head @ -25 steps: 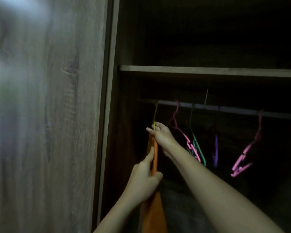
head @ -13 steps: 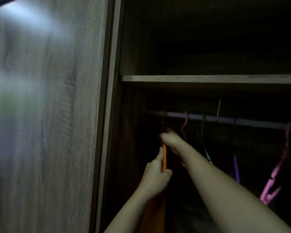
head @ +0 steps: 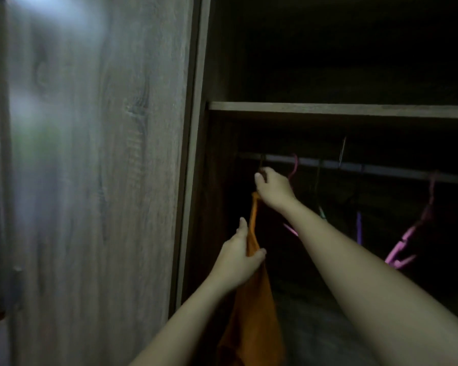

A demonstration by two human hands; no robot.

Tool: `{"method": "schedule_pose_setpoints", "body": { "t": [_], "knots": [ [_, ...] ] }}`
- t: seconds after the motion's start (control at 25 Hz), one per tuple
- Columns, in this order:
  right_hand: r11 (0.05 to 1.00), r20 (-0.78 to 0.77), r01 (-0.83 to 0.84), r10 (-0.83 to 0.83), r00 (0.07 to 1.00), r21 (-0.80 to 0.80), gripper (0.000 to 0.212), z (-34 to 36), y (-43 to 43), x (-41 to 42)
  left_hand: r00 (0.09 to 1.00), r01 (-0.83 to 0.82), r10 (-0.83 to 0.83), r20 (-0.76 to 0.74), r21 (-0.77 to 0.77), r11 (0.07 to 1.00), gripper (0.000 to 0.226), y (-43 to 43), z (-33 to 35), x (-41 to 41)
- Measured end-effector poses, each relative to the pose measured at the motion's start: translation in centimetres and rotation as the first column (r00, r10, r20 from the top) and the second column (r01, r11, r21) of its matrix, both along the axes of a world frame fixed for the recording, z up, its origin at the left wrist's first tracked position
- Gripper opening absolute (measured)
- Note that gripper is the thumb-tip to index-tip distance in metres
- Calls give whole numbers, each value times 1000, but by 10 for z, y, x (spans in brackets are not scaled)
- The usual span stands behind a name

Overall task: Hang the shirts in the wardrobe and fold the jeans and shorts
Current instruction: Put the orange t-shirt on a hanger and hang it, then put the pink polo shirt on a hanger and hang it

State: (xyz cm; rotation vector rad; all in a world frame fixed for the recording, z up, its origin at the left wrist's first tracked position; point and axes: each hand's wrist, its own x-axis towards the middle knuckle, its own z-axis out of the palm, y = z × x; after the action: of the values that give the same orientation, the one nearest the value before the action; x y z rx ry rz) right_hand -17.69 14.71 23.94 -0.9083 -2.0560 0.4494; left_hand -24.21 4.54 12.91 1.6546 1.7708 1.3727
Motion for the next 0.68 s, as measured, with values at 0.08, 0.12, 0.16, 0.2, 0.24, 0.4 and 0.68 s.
{"method": "schedule_pose_setpoints", "body": {
  "t": [0.08, 0.12, 0.16, 0.2, 0.24, 0.4, 0.68],
  "knots": [
    [992, -60, -34, 42, 997, 124, 34, -29, -25, -4, 998, -44, 43, -42, -25, 999, 82, -31, -22, -8],
    [982, -65, -60, 73, 995, 177, 33, -47, -39, -8, 995, -64, 61, -83, -30, 998, 81, -48, -37, -15],
    [970, -49, -93, 107, 993, 224, 31, -66, -53, -12, 990, -78, 74, -122, -26, 997, 80, -65, -51, -22],
    [957, -13, -138, 146, 989, 255, 30, -88, -70, -19, 984, -95, 90, -155, -27, 995, 77, -86, -67, -31],
    [942, 32, -186, 185, 982, 278, 28, -110, -88, -28, 975, -121, 113, -189, -28, 992, 73, -108, -83, -42],
    [909, 179, -351, 315, 932, 226, 25, -193, -148, -83, 884, -320, 272, -379, -67, 945, 68, -195, -147, -106],
    [888, 316, -457, 447, 837, -47, 34, -289, -206, -184, 666, -547, 314, -676, -157, 822, 81, -314, -237, -227]
  ]
}}
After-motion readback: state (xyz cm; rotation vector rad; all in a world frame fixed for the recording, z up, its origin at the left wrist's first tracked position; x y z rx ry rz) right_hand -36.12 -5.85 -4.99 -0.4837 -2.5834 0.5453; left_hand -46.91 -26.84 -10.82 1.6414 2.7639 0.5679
